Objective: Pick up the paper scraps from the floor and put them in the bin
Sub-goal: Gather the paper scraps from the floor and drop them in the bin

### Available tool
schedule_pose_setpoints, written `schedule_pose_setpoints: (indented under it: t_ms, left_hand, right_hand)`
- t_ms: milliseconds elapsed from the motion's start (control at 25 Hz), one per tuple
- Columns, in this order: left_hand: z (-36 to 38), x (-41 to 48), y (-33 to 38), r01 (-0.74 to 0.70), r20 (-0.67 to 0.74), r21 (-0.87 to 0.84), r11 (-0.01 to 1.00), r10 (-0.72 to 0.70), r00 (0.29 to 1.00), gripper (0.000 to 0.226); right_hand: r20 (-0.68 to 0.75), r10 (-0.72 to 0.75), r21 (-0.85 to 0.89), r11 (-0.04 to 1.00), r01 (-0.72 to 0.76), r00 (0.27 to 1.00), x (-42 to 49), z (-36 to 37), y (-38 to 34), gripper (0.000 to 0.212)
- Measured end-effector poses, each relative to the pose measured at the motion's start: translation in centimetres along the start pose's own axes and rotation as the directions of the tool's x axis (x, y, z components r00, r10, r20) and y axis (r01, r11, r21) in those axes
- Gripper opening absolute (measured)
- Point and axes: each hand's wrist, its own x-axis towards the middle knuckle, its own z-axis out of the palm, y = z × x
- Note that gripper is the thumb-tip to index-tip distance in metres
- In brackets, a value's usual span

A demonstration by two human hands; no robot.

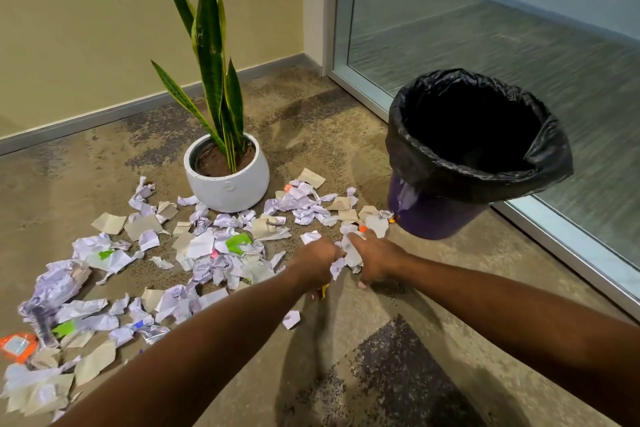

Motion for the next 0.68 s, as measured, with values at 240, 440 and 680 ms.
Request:
schedule_pose_setpoints:
  t_ms: [240, 440, 680]
  left_hand:
    - [0.5, 0.2, -1.6, 0.079, -0.105, -0.229, 0.97, -0.106, 0.989, 0.032]
    - [1.1, -0.4, -1.1, 0.154, -0.107, -0.452, 0.878, -0.225, 0.968, 0.027]
    - [0.1, -1.0, 0.4, 0.226, 0.013, -0.751, 0.62, -0.329, 0.944, 0.03]
  right_hand:
    - [-0.137, -0.043, 0.084, 0.995, 0.055, 0.99, 0.8, 1.7, -0.7, 0.077]
    - [-0.262, -0.008, 0.451, 0.883, 0.13, 0.965, 0.2, 2.7, -2.2, 0.04]
    - [-0.218, 0.168, 0.669, 0.743, 0.021, 0.961, -1.8, 1.8, -2.2, 0.055]
